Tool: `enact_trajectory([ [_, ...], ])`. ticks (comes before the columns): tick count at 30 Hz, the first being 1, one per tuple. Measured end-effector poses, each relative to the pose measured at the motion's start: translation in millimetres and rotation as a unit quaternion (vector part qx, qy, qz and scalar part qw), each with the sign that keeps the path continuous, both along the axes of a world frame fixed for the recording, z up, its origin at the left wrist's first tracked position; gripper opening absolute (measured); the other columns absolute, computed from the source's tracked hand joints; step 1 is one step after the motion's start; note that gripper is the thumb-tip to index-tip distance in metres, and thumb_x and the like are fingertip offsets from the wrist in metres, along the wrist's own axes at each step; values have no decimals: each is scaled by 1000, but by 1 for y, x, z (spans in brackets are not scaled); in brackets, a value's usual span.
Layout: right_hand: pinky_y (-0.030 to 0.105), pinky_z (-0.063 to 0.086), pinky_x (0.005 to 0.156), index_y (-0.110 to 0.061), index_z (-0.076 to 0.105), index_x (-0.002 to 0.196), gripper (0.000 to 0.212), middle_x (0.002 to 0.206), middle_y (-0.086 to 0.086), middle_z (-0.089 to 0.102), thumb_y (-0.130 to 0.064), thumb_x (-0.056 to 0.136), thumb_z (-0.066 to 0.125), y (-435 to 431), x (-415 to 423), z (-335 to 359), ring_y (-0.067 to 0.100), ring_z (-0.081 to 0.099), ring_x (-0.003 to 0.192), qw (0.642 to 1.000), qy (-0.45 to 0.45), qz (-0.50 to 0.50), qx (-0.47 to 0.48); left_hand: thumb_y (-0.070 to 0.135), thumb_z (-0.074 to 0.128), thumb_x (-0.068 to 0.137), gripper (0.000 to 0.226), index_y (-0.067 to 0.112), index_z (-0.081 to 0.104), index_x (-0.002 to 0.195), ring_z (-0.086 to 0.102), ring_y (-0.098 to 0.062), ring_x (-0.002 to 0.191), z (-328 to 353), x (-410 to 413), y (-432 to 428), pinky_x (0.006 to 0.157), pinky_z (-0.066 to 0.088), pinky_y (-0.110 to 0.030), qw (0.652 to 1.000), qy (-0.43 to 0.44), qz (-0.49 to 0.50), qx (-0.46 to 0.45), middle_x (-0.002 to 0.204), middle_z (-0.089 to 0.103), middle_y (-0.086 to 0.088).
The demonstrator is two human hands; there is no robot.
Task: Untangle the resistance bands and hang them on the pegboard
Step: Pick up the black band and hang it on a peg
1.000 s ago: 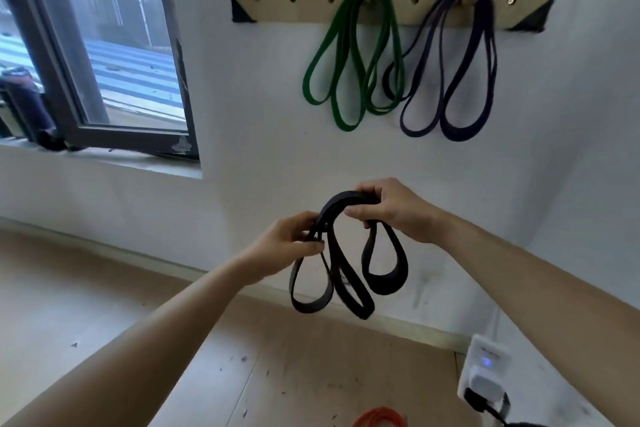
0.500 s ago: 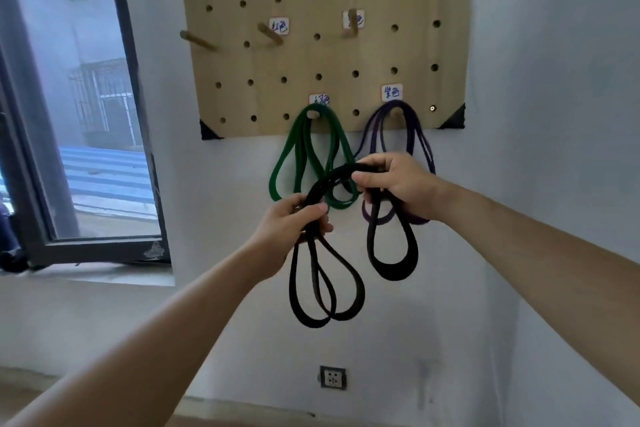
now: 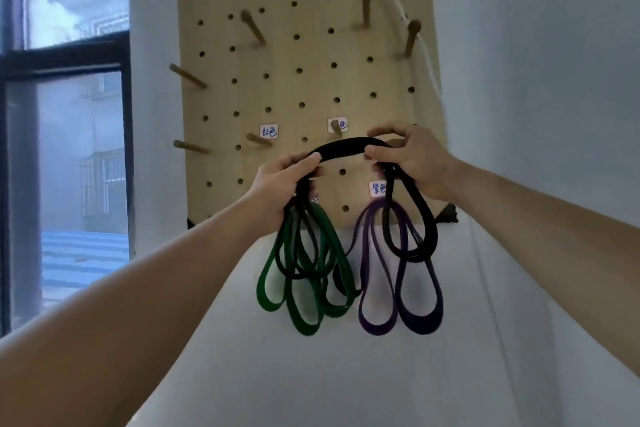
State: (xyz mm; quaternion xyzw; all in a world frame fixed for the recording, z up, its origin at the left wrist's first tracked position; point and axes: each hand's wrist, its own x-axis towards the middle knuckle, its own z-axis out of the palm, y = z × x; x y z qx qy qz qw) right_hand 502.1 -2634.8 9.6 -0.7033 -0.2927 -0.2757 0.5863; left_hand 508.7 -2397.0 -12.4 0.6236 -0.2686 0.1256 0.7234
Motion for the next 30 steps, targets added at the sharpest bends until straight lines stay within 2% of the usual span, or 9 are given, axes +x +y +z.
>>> enact_trajectory([
  [5, 40, 64, 70, -12, 62, 123, 33, 86, 19, 71, -12, 92, 73, -3, 17, 31, 26, 71, 66, 981, -135, -123, -66, 18, 74, 93, 29, 12, 68, 121, 60, -14, 69, 43, 25, -3, 73, 58, -28, 995, -70, 56, 39, 92, 77, -8],
  [10, 47, 63, 70, -12, 67, 110, 19, 89, 15, 71, -13, 92, 73, -2, 42, 58, 19, 71, 62, 959, -196, -185, -85, 22, 76, 91, 30, 17, 69, 120, 64, -15, 75, 71, 55, -4, 72, 56, -23, 977, -137, 127, 103, 93, 79, -4],
  [12, 49, 62, 68, -12, 67, 104, 13, 88, 12, 69, -13, 92, 72, -1, 51, 67, 21, 71, 64, 952, -216, -202, -83, 25, 75, 92, 25, 22, 69, 117, 65, -14, 76, 79, 66, -8, 75, 58, -25, 970, -164, 151, 101, 94, 79, -2],
  [15, 44, 63, 69, -18, 66, 102, 9, 88, 6, 68, -17, 95, 70, 1, 64, 76, 23, 72, 69, 939, -237, -232, -92, 25, 72, 95, 21, 25, 68, 115, 65, -12, 73, 85, 78, -17, 80, 61, -29, 962, -194, 173, 80, 96, 78, -3],
  [18, 41, 62, 73, -21, 64, 105, 9, 88, 2, 66, -19, 96, 67, 2, 80, 76, 21, 70, 73, 930, -243, -255, -103, 24, 71, 96, 18, 25, 66, 114, 64, -11, 71, 85, 90, -25, 77, 59, -27, 960, -208, 180, 45, 95, 77, -3],
  [21, 40, 59, 78, -22, 63, 106, 10, 86, -7, 64, -20, 97, 66, 3, 96, 70, 18, 66, 77, 919, -243, -281, -133, 26, 68, 97, 19, 26, 65, 116, 65, -12, 76, 77, 104, -31, 81, 59, -30, 960, -186, 203, 44, 98, 76, -3],
  [23, 39, 56, 81, -23, 61, 108, 10, 92, -4, 64, -21, 98, 64, 4, 104, 67, 19, 65, 83, 911, -227, -304, -161, 25, 66, 99, 25, 19, 64, 124, 65, -13, 78, 72, 116, -37, 81, 59, -31, 964, -157, 209, 53, 101, 74, -6],
  [26, 37, 52, 82, -22, 60, 110, 12, 105, 3, 67, -22, 99, 62, 9, 110, 65, 25, 64, 95, 898, -206, -343, -183, 24, 64, 100, 29, 12, 61, 127, 61, -13, 71, 68, 127, -48, 70, 55, -27, 972, -112, 204, 29, 96, 72, -8],
  [30, 41, 53, 85, -16, 61, 113, 14, 110, 10, 69, -21, 99, 61, 23, 109, 65, 29, 63, 98, 882, -197, -386, -186, 16, 58, 103, 25, 7, 54, 126, 51, -14, 62, 68, 128, -60, 61, 48, -27, 984, -54, 171, -21, 81, 60, -8],
])
